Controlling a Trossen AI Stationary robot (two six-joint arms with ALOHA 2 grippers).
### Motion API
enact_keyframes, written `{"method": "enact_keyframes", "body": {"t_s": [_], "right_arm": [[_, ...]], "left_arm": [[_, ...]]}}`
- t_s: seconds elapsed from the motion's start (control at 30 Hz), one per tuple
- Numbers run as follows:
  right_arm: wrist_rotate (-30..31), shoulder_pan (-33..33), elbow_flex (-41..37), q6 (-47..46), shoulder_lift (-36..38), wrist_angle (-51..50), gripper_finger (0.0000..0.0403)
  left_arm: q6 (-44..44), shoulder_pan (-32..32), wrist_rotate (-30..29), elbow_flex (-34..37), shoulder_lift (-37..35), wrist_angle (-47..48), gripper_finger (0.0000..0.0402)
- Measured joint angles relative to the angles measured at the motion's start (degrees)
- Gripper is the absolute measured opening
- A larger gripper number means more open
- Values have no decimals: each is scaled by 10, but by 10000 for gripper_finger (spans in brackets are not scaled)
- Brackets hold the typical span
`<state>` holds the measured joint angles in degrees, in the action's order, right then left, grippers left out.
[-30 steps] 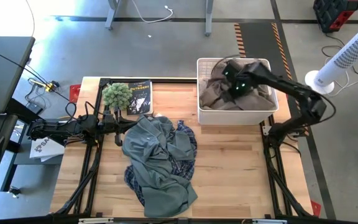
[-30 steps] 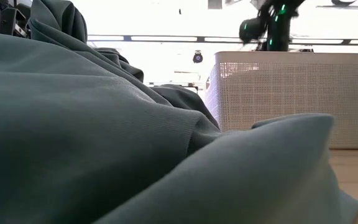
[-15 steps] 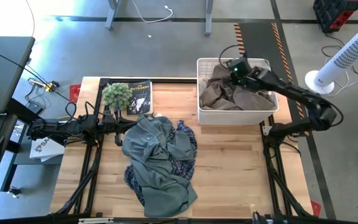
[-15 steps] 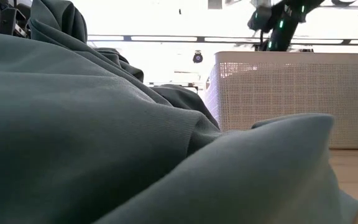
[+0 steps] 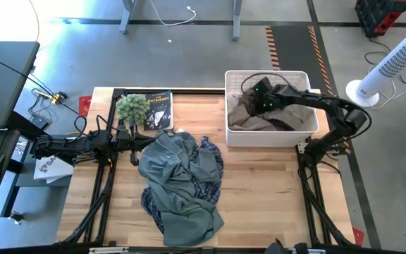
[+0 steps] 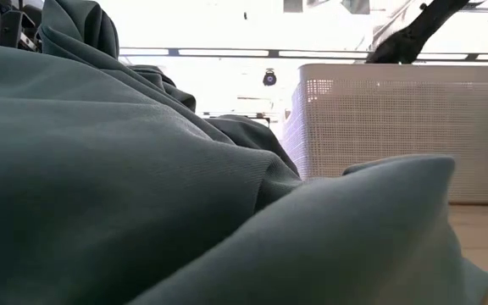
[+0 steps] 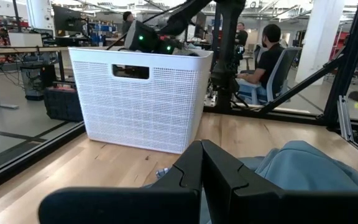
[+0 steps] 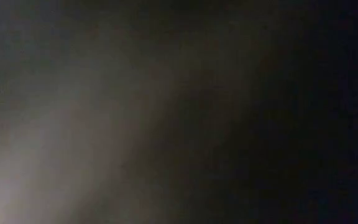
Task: Sort clothes
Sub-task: Put the brown and blue jacket into the white laundry organizer
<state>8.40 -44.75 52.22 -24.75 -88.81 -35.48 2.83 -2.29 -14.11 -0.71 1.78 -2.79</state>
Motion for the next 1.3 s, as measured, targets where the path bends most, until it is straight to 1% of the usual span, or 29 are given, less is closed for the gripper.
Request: {"method": "enact_keyframes", "body": {"t_s": [0.1,0.27,0.37,0.47,0.6,0.73,0.8,0.9,1.0,1.07,1.17,1.23,1.3], "right_arm": [[10,3,53,35,20,-85,77],[100,35,159,71,73,-169,77],[125,69,208,72,112,-201,77],[124,106,241,15,150,-256,77],[122,152,257,-101,189,-361,77],[122,191,256,-200,195,-483,77],[127,206,241,-232,192,-503,77],[127,212,185,-242,187,-468,77],[123,196,100,-228,178,-380,77],[100,173,36,-213,164,-295,77],[35,128,-59,-177,131,-145,77],[9,102,-103,-155,104,-56,77],[-1,84,-120,-146,86,-10,77]], "left_arm": [[0,0,0,0,0,0,1],[0,0,0,0,0,0,1],[0,0,0,0,0,0,1],[0,0,0,0,0,0,1],[0,0,0,0,0,0,1],[0,0,0,0,0,0,1],[0,0,0,0,0,0,1],[0,0,0,0,0,0,1],[0,0,0,0,0,0,1],[0,0,0,0,0,0,1],[0,0,0,0,0,0,1],[0,0,0,0,0,0,1],[0,0,0,0,0,0,1]]}}
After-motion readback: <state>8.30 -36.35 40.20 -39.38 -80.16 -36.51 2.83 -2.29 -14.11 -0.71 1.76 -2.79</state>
